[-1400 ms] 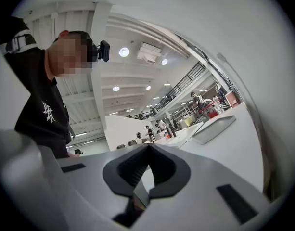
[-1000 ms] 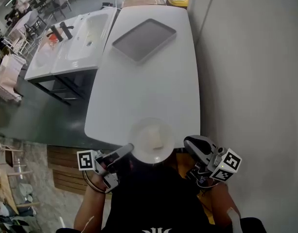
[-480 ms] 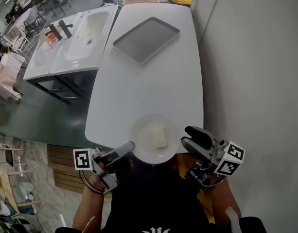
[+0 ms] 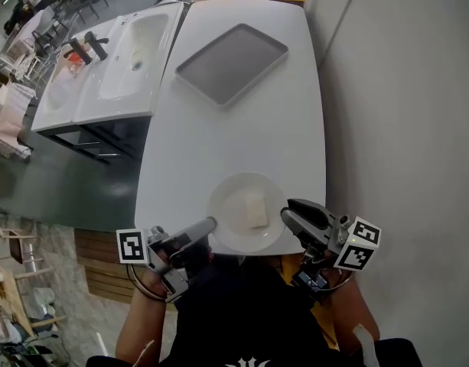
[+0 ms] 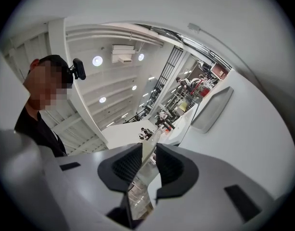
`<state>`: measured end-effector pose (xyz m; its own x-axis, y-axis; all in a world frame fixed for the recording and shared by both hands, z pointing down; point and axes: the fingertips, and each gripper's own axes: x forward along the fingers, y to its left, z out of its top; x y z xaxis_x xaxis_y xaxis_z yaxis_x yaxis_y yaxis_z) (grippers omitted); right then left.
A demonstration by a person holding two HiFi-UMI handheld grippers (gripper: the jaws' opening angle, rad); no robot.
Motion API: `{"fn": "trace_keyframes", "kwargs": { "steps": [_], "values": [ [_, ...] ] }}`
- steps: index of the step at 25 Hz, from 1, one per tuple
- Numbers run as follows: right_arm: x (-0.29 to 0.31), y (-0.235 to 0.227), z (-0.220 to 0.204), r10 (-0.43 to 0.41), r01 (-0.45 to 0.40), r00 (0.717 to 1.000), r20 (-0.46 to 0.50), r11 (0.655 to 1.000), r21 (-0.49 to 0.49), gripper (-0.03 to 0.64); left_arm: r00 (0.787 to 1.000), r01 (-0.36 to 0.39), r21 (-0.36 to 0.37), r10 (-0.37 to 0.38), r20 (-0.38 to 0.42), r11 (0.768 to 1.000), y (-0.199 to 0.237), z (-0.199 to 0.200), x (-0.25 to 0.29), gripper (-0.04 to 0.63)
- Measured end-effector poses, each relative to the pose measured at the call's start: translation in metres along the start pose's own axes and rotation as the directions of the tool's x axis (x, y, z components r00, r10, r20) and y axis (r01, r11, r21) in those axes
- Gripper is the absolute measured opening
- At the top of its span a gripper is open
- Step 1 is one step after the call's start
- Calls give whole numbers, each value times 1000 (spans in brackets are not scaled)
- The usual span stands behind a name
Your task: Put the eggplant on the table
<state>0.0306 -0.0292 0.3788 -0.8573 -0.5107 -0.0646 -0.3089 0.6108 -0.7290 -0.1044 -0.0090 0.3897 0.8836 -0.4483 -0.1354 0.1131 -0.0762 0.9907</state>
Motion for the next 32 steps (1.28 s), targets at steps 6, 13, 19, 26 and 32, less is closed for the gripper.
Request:
{"fn": "trace_keyframes", "kwargs": {
  "steps": [6,13,19,26,32],
  "values": [
    [20,-41,11,-42,42,999,-15,999,33,67,999,-34,19,35,-14,999,16,36,18,18],
    [27,-64,16,-64,66,998,-22,992,107,52,995,-87,44,88,-36,995,27,56,28,17],
    [32,-86,22,-100,104,994,-40,986,132,44,990,-130,71,134,-51,989,40,69,39,17],
    [41,-131,14,-155,164,986,-54,958,234,26,961,-247,155,263,-89,957,78,96,50,15],
    [46,-167,-2,-198,220,975,-100,927,303,21,929,-333,170,353,-109,927,116,109,52,14]
  ]
}}
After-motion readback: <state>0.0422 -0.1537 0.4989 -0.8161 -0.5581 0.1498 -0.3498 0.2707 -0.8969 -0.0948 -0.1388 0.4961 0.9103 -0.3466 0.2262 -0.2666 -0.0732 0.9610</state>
